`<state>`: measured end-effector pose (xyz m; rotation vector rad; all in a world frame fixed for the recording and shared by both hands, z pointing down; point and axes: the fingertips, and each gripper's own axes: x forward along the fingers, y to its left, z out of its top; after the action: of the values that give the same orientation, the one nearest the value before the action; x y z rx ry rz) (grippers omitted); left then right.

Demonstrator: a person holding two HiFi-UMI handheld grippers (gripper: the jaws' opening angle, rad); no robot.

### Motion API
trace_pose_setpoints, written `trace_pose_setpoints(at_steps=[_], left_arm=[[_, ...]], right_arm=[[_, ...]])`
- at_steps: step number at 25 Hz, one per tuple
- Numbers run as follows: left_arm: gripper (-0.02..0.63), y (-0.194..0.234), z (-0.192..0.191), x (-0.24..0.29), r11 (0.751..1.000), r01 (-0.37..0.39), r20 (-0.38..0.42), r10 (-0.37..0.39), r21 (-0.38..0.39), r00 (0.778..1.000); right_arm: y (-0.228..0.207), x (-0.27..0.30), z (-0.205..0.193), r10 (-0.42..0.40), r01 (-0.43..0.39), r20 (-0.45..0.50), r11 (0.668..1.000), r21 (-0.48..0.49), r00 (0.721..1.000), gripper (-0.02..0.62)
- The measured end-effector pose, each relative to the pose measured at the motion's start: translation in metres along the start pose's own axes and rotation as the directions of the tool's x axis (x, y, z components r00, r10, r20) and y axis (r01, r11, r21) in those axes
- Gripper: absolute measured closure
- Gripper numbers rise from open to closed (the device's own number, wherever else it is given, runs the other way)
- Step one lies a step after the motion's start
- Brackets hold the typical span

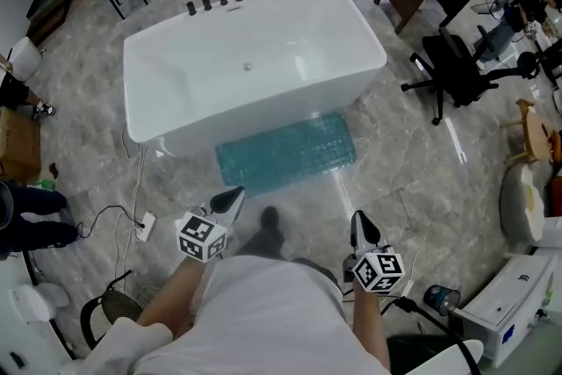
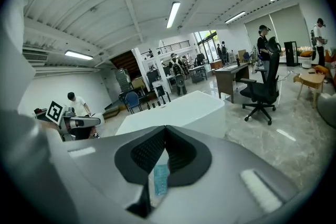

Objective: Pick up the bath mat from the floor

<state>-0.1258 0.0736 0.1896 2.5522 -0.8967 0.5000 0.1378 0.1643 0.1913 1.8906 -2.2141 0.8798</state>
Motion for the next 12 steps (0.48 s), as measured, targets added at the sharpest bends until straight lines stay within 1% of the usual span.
trace_pose_setpoints(at_steps=[5, 8, 12], left_arm=[[0.603, 0.029, 0.019, 0.022, 1.0, 0.018, -0.007, -0.018, 0.008, 1.0], [0.603, 0.038, 0.028, 0.031, 1.0, 0.026, -0.014, -0.026, 0.016, 1.0], [0.603, 0.043, 0.03, 0.037, 1.0, 0.019, -0.021, -0.019, 0.004, 1.0]], right_arm=[[0.001, 0.044, 0.024, 0.002, -0.002, -0.008, 1.0, -0.028, 1.0, 0.591], [-0.002, 0.062, 0.037, -0.003, 0.002, -0.022, 0.999, -0.054, 1.0, 0.591], [-0.01, 0.077, 0.048, -0.009, 0.006, -0.041, 0.998, -0.064, 0.999, 0.591]])
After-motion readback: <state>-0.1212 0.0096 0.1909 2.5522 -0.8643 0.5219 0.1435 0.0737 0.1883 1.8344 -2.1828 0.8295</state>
